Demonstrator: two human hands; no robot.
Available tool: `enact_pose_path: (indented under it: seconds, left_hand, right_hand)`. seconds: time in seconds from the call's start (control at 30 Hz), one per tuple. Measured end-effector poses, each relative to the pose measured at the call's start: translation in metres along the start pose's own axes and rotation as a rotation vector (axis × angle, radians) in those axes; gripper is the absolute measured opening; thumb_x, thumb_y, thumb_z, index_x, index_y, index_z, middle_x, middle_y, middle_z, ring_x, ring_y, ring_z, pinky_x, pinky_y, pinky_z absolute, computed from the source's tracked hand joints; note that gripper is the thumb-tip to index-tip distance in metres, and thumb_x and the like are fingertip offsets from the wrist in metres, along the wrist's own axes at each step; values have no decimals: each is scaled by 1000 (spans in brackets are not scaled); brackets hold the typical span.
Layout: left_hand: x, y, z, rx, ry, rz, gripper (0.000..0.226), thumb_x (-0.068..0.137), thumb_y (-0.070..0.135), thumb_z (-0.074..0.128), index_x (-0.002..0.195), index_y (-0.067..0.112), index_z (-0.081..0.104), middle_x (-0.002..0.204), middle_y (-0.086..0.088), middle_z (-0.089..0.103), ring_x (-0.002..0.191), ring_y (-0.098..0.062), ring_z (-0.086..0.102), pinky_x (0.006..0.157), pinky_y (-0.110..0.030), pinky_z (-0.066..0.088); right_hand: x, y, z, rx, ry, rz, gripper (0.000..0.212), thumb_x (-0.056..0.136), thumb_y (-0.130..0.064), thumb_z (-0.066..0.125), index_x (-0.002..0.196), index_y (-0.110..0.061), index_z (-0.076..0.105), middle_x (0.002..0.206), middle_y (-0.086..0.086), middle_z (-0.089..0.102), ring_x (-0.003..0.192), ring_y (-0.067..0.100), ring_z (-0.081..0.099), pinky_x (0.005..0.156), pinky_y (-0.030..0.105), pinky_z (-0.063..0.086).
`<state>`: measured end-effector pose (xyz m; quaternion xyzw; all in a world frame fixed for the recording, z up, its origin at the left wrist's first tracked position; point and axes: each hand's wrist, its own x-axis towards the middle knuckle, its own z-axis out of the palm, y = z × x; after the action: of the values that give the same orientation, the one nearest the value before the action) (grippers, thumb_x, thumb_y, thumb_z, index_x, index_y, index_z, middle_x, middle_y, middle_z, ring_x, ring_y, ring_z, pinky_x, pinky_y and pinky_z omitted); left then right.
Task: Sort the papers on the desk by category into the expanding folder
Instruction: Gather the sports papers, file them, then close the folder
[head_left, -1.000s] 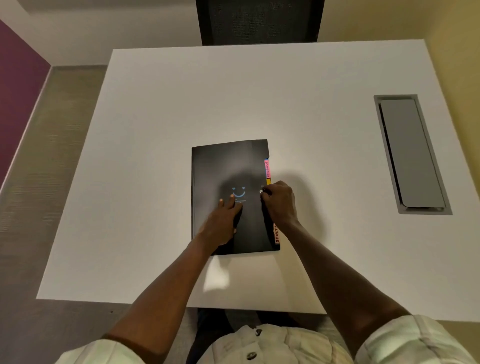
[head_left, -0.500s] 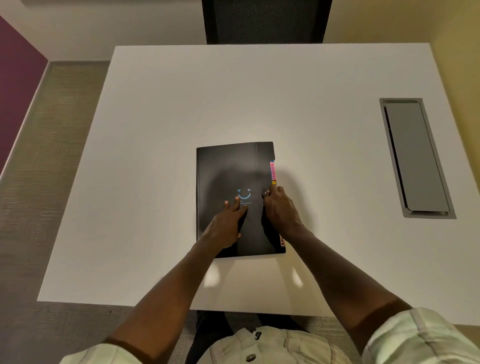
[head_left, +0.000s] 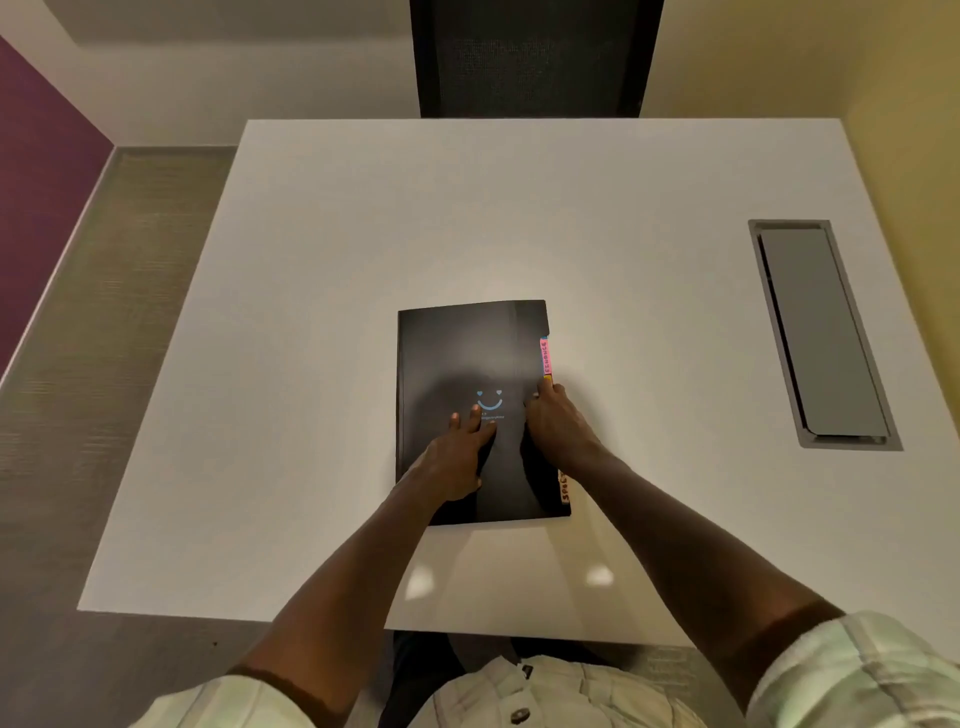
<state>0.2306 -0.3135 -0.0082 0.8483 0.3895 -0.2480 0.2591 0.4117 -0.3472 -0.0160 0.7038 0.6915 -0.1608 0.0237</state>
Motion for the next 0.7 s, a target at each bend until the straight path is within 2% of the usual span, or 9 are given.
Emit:
enact_pose_path:
  seconds: [0.07, 0.13, 0.23, 0.37, 0.47, 0.6, 0.7]
  left_hand:
    - [0, 0, 0, 5, 11, 6, 93, 88, 21, 71, 158, 20, 10, 165, -9, -7, 150, -39, 1, 111, -49, 37]
    - [-1, 2, 0, 8, 15, -1, 93, 89, 20, 70, 158, 20, 8, 165, -9, -8, 150, -40, -1, 112, -50, 36]
    - [-1, 3, 4, 11, 18, -17, 94, 89, 18, 69, 158, 21, 6, 165, -8, -10, 150, -39, -3, 113, -53, 35]
    - [1, 3, 8, 3, 31, -28, 94, 88, 17, 69, 158, 20, 6, 165, -8, -11, 150, -40, -3, 112, -56, 35]
    - [3, 2, 11, 0, 32, -40, 95, 88, 16, 70, 158, 21, 6, 165, -7, -11, 150, -40, -4, 112, -57, 34]
    - [3, 0, 11, 1, 18, -27, 93, 89, 16, 69, 158, 21, 7, 165, -7, -10, 150, -40, -4, 113, -55, 34]
    - [-2, -3, 3, -50, 56, 8, 81, 90, 13, 66, 156, 19, 19, 166, -8, 1, 151, -37, 7, 113, -49, 36]
  right_hand:
    - [4, 4, -8, 123, 15, 86, 20, 99, -7, 50, 103, 2, 67, 116, 17, 52, 105, 31, 57, 90, 36, 52]
    - [1, 4, -7, 177, 32, 105, 20, 99, -8, 49, 102, 4, 65, 117, 16, 50, 106, 30, 54, 91, 37, 52]
    - [-9, -1, 5, 193, 10, 65, 28, 99, -19, 54, 119, 0, 57, 127, 16, 45, 116, 27, 45, 97, 37, 50]
    - [-12, -1, 13, 121, 37, 65, 33, 99, -13, 52, 129, 2, 49, 132, 19, 42, 118, 29, 43, 95, 39, 51]
    - [-16, -6, 12, 135, 57, 51, 37, 101, -10, 47, 134, 7, 45, 138, 23, 39, 124, 36, 40, 101, 46, 46]
    - [-12, -8, 6, 143, 44, -6, 25, 101, -12, 47, 114, 5, 61, 130, 19, 43, 118, 31, 43, 98, 42, 48]
    - [1, 5, -4, 225, -1, 87, 21, 99, -10, 52, 108, 2, 66, 120, 18, 50, 109, 30, 54, 93, 38, 51]
